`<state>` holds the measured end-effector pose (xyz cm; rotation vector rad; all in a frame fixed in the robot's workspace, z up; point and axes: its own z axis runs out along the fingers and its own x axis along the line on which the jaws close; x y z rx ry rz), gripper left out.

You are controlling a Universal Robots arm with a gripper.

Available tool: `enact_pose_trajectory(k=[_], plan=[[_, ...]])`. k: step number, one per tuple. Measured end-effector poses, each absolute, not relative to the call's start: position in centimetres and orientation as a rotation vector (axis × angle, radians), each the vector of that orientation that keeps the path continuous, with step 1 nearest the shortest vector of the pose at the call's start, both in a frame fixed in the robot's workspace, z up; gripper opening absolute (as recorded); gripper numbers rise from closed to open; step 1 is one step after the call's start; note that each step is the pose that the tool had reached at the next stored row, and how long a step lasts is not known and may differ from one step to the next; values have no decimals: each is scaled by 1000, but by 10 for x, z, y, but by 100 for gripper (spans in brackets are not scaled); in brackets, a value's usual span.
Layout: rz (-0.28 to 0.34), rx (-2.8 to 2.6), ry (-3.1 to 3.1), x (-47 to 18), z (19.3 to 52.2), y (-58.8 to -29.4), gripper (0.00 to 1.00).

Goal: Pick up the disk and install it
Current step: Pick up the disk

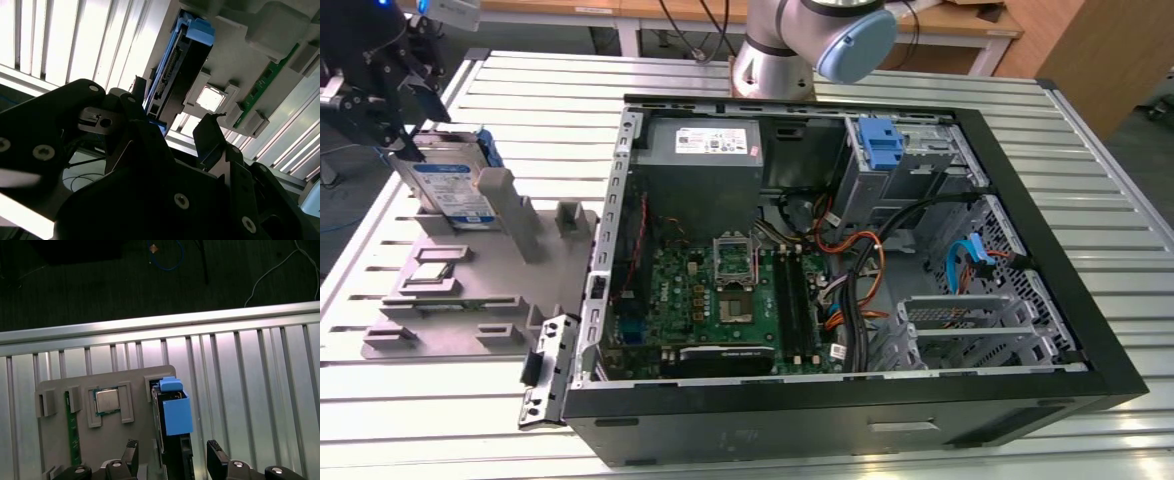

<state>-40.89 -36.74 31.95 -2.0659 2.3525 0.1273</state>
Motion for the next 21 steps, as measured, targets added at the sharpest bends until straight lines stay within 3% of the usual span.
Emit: enact_pose_trajectory(k=[21], plan=[[128,-2130,2297,-413,311,-360,65]])
